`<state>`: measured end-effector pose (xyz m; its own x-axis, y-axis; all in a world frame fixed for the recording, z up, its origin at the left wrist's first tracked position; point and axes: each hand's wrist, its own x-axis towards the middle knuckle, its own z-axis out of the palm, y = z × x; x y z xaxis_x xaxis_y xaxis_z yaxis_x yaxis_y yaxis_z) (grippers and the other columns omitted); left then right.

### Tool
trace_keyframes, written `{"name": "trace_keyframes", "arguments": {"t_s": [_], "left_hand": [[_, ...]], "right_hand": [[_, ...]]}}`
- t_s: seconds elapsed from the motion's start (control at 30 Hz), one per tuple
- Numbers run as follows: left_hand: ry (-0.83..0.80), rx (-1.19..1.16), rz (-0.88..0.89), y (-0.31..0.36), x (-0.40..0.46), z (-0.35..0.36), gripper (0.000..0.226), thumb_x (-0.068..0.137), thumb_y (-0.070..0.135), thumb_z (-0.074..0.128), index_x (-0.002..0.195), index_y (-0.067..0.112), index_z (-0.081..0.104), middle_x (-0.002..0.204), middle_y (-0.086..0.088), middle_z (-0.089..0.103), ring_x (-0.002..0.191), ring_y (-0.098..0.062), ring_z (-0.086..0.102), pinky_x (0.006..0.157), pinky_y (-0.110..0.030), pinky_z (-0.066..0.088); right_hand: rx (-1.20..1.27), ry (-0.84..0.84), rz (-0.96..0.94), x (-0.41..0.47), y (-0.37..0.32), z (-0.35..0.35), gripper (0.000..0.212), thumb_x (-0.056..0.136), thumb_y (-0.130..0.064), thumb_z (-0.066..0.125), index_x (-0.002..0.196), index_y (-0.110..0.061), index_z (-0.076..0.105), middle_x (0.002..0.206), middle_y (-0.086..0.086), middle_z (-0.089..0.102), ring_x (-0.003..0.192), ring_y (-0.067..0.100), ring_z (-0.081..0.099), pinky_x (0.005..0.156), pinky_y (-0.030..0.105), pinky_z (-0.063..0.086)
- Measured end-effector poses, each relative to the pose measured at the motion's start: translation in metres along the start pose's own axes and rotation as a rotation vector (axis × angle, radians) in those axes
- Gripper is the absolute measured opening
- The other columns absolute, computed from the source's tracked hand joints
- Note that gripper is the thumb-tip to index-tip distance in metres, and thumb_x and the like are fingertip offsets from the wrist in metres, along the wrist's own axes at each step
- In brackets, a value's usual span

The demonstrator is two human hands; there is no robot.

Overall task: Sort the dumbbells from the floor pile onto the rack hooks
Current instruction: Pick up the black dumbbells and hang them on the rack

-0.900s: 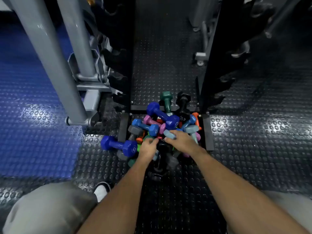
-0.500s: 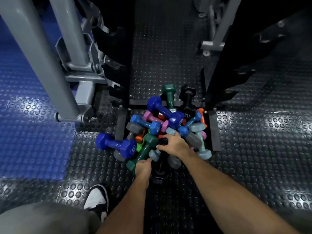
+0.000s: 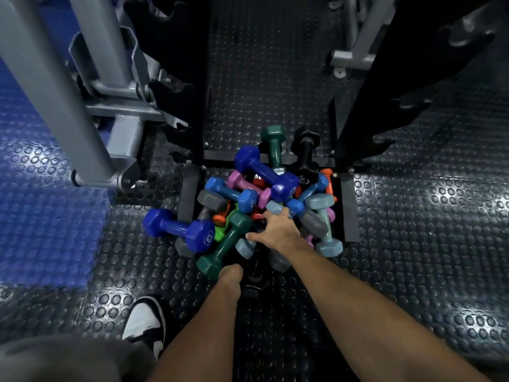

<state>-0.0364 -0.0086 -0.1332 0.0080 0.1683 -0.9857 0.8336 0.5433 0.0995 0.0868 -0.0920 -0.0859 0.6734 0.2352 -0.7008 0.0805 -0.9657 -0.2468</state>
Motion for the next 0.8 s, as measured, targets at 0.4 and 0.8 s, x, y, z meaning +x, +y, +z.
{"name": "trace_keyframes", "arguments": {"t_s": [0.4,0.8], "left_hand": [[-0.072,-0.028,-0.105,-0.020,0.011,0.007,0.034,0.107,0.031,0.047,0.136,0.014,0.052,0.136,-0.014,0.055,0.125,-0.038,0.053,0.102,-0.059,0.048],[-0.141,-0.018,0.028,-0.001,-0.029,0.001,0.029,0.105,0.029,0.046,0.127,0.018,0.061,0.127,-0.010,0.062,0.114,-0.034,0.059,0.089,-0.050,0.049]], "right_hand": [[0.098,-0.036,0.028,0.003,0.009,-0.002,0.077,0.072,-0.061,0.079,0.138,-0.024,0.060,0.132,0.006,0.063,0.122,0.029,0.059,0.098,0.036,0.053],[0.242,-0.066,0.042,-0.033,0.013,-0.065,0.061,0.057,-0.066,0.081,0.089,-0.017,0.066,0.089,0.000,0.065,0.082,0.019,0.063,0.070,0.032,0.052]]}}
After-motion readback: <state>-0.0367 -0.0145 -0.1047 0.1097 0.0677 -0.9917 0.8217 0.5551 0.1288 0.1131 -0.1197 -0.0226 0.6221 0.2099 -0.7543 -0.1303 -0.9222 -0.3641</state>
